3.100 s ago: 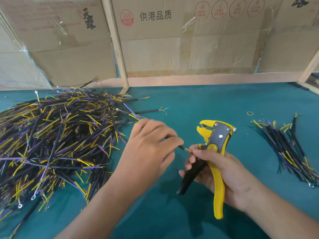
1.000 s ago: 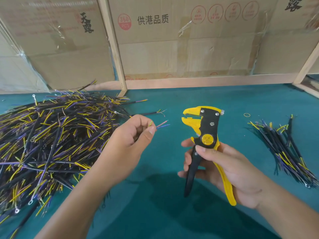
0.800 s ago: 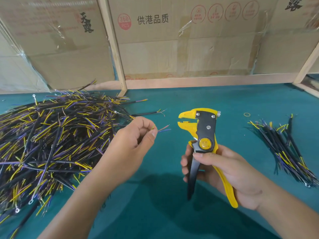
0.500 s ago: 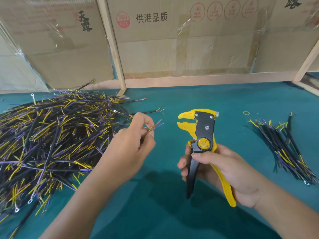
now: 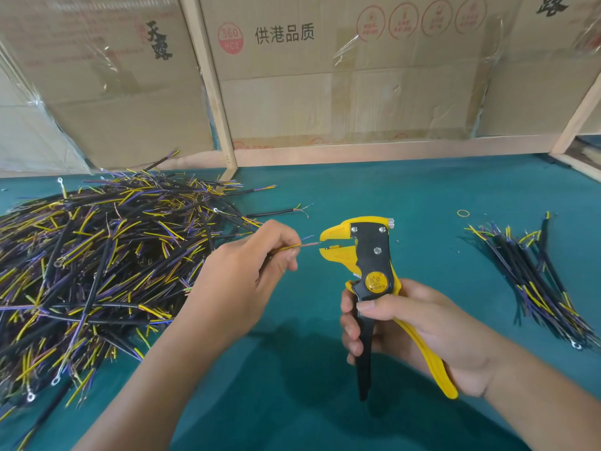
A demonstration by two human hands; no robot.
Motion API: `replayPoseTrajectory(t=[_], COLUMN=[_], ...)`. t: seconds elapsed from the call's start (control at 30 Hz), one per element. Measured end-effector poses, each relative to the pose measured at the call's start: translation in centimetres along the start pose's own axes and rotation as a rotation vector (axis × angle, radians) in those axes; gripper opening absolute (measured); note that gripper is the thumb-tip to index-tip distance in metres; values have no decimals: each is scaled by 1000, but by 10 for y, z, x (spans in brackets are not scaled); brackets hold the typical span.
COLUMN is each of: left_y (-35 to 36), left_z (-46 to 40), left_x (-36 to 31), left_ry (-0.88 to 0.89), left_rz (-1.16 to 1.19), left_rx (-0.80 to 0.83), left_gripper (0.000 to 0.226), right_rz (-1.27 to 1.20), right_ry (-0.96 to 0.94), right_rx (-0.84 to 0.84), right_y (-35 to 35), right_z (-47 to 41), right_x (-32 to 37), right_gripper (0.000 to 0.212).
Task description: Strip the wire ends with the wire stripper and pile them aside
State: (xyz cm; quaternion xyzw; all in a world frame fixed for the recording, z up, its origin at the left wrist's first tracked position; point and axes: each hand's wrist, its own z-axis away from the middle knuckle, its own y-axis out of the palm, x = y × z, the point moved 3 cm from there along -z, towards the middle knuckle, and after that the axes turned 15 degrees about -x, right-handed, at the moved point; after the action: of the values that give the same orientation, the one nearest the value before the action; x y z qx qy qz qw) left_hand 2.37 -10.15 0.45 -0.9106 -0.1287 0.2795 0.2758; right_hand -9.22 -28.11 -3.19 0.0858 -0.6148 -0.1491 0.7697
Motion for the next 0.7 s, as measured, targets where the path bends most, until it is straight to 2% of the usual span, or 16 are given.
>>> replayPoseTrajectory(t=[0.3, 0.43, 0.7], left_y=[0, 1, 1], left_z=[0, 1, 2], left_x=[-5, -7, -13], left_ry=[34, 32, 3], left_rz=[54, 84, 145], left_rx=[-26, -12, 3], left_gripper=[4, 14, 6], right_rz=[50, 21, -25], right_ry=[-2, 18, 62], right_rx=[58, 38, 34], right_y=[1, 4, 5], right_z=[1, 1, 2], right_x=[-2, -5, -5], right_gripper=[18, 22, 24])
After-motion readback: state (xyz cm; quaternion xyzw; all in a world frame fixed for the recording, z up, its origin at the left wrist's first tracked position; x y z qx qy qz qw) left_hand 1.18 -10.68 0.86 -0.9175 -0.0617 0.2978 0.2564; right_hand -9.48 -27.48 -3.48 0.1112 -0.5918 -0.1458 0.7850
